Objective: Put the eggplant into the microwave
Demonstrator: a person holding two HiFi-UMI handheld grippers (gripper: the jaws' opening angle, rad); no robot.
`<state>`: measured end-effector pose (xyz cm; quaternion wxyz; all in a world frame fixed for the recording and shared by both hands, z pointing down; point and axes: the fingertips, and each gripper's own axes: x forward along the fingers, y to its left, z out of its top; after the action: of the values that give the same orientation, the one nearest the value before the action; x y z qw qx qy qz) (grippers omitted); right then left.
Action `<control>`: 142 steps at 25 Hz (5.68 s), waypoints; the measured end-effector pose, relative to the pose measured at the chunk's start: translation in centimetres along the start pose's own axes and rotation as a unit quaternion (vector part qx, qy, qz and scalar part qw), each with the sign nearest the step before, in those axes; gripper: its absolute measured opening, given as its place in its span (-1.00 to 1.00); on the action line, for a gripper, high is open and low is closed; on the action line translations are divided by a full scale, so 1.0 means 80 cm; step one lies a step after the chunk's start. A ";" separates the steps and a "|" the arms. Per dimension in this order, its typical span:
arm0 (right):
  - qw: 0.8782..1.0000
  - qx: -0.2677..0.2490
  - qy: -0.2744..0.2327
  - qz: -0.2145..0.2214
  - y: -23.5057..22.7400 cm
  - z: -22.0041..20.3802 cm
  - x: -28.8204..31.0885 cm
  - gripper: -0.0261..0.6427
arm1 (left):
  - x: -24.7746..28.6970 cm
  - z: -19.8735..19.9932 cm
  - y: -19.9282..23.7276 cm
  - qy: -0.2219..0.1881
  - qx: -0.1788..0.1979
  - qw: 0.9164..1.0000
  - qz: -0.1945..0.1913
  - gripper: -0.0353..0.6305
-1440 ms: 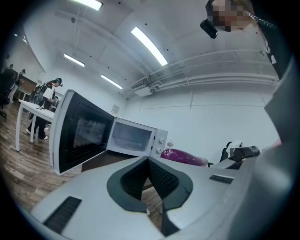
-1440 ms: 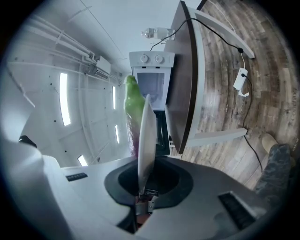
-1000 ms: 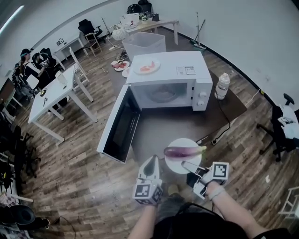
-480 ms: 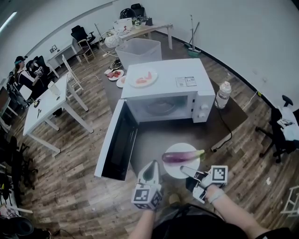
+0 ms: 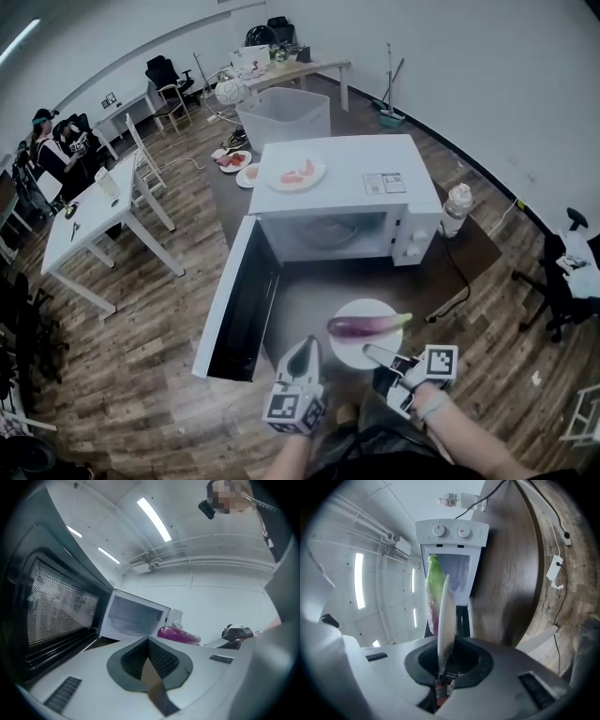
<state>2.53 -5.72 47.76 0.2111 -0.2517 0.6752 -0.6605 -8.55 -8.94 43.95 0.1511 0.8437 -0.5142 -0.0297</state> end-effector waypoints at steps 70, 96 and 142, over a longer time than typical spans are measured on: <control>0.999 -0.010 -0.001 0.048 -0.045 0.211 0.214 -0.85 | 0.195 -0.007 0.083 -0.029 0.021 0.999 0.033 -0.92; 0.999 0.009 -0.027 0.041 -0.052 0.234 0.255 -0.85 | 0.247 -0.042 0.067 0.032 0.020 0.999 -0.012 -0.92; 0.802 -0.572 -0.034 -0.170 -0.037 0.202 0.211 -0.92 | 0.275 -0.046 0.084 0.056 -0.006 0.998 -0.009 -0.90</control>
<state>-0.54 -28.88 50.92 -0.0635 -0.4599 0.8691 -0.1705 -3.23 -30.30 51.71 0.1840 0.8480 -0.4969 0.0128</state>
